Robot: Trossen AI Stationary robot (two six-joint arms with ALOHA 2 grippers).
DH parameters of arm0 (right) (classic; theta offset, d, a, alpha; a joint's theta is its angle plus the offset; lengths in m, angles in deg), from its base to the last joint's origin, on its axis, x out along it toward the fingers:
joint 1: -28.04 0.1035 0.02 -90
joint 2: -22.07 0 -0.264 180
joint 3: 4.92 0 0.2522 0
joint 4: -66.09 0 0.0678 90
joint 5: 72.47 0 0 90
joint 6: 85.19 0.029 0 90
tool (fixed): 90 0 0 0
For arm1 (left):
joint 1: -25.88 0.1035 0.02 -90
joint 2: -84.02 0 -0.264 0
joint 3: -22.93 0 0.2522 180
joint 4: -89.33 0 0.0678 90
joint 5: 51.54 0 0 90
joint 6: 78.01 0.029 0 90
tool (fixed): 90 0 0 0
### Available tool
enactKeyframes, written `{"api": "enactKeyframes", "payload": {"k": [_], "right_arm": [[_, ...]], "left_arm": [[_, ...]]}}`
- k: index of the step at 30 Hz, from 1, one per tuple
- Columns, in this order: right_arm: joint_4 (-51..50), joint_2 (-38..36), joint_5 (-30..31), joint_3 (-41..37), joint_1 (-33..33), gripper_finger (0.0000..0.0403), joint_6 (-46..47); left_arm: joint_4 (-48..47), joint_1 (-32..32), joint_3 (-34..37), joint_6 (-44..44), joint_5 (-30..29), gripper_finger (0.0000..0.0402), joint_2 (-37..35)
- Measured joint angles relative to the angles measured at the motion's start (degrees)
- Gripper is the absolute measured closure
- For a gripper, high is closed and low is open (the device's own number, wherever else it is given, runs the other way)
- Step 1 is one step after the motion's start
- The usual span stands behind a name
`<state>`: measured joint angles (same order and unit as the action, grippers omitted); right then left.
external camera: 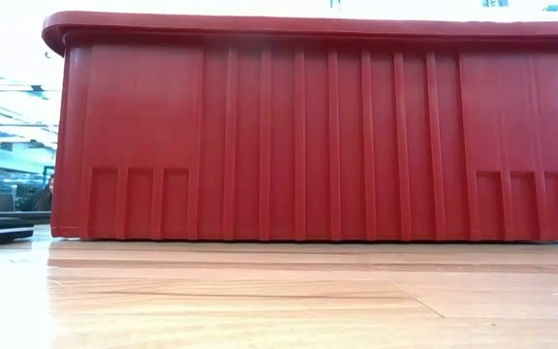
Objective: Pick and place slides into bin
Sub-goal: Put the right black slipper into the red bin
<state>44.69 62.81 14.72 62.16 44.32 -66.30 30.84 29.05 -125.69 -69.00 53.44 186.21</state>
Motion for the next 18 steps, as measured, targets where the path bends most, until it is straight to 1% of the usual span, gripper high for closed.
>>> {"api": "enactKeyframes", "payload": {"k": [3, 5, 7, 9, 12, 14, 16, 18], "right_arm": [[2.88, 0.47, 6.45, 0.00, 4.61, 0.0403, -2.55], [2.83, 0.73, 10.44, -0.21, 7.54, 0.0403, -4.83], [3.98, 0.64, 13.72, -2.18, 9.98, 0.0403, -6.73], [7.75, 0.12, 15.69, -5.39, 11.59, 0.0403, -7.47], [20.13, -0.53, 18.67, -12.01, 12.89, 0.0403, -7.60], [29.86, -0.97, 22.06, -16.92, 13.52, 0.0403, -7.77], [39.12, -1.15, 26.42, -21.81, 13.95, 0.0403, -7.73], [46.08, -1.27, 30.59, -26.01, 14.44, 0.0403, -7.66]], "left_arm": [[-3.55, -2.81, 0.12, 2.52, 0.00, 0.0401, -1.69], [-5.31, -4.55, -0.06, 5.59, 0.05, 0.0401, -2.53], [-9.67, -5.84, 0.03, 6.59, 0.06, 0.0401, -4.13], [-9.41, -6.78, 0.11, 6.29, 0.36, 0.0401, -4.51], [-10.78, -9.19, 2.14, 5.54, 1.15, 0.0401, -6.50], [-7.46, -11.33, 4.92, 4.63, 3.08, 0.0402, -8.12], [-5.92, -14.44, 9.68, 3.12, 3.67, 0.0402, -10.16], [-1.25, -17.25, 15.98, 2.91, 3.73, 0.0402, -11.99]]}}
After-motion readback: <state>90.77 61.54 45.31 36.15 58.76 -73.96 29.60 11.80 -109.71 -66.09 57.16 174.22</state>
